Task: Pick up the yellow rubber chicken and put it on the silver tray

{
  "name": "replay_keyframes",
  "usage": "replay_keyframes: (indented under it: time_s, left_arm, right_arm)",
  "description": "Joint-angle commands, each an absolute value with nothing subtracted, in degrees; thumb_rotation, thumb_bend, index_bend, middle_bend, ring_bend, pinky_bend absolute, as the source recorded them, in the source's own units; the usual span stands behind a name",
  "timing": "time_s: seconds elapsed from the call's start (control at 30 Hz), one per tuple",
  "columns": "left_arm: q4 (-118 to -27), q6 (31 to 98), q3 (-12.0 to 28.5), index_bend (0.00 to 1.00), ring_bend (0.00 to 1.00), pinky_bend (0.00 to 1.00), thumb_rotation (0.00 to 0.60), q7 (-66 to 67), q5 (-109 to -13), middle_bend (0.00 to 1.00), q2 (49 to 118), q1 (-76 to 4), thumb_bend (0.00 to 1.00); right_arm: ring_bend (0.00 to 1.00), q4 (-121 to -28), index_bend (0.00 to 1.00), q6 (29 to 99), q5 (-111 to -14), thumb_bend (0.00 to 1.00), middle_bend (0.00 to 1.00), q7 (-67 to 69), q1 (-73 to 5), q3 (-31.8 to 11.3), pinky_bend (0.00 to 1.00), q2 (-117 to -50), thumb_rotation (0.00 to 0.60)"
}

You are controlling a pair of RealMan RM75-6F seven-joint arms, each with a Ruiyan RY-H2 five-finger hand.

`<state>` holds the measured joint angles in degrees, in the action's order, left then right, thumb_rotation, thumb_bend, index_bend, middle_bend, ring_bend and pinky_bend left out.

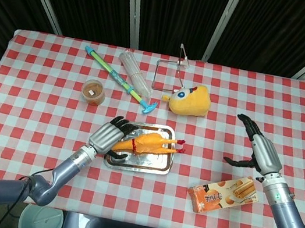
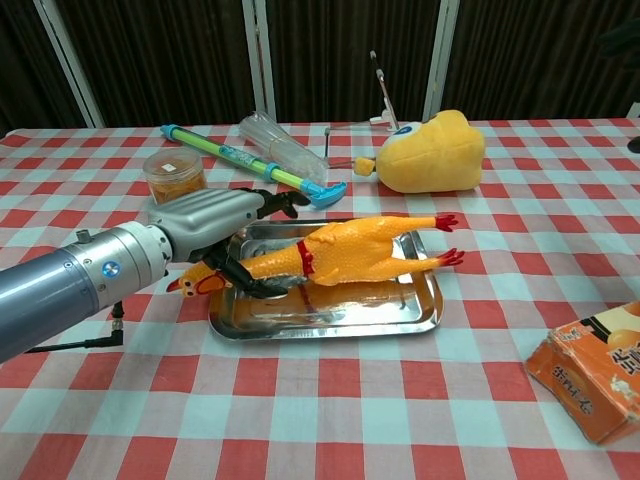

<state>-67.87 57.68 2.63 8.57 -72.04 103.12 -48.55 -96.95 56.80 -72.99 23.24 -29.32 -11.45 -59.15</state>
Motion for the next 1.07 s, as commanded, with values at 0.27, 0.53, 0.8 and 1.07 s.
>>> replay_keyframes:
  time_s: [0.27, 0.53, 0.8, 1.07]
  left_arm:
    - [-81.7, 64.4, 2.6, 0.0, 0.0, 0.0, 0.6, 17.6, -71.8, 0.01, 94.9, -43.2, 0.05]
    - [-94.3, 76.6, -0.1, 0.04, 0.0, 0.0, 0.6, 17.0, -74.8, 0.05, 81.9, -33.8, 0.05]
    - [-97.3, 88.4, -4.0, 0.12, 0.01, 0.0, 0.6, 12.6, -77.4, 0.1, 70.7, -22.5, 0.05]
    - [-97.4, 93.7, -7.1, 0.15, 0.02, 0.0, 0.6, 11.2, -77.1, 0.11, 66.7, -13.8, 0.05]
  right_arm:
    - [0.0, -94.7, 0.0, 58.9, -73.4, 0.16, 0.04, 21.5, -27.7, -10.7, 0.16, -60.1, 0.6]
    - [0.0, -90.1, 0.0, 71.2, -73.8, 0.17, 0.04, 8.6, -22.8, -9.6, 0.15, -64.7, 0.6]
    - [0.0, -82.7, 0.0, 79.7, -77.7, 0.17, 0.04, -0.4, -17.4, -5.5, 0.11, -69.0, 0.6]
    - [0.0, -82.7, 0.0, 83.7, -80.2, 0.17, 0.04, -2.8, -12.8, -2.3, 0.11, -70.0, 0.6]
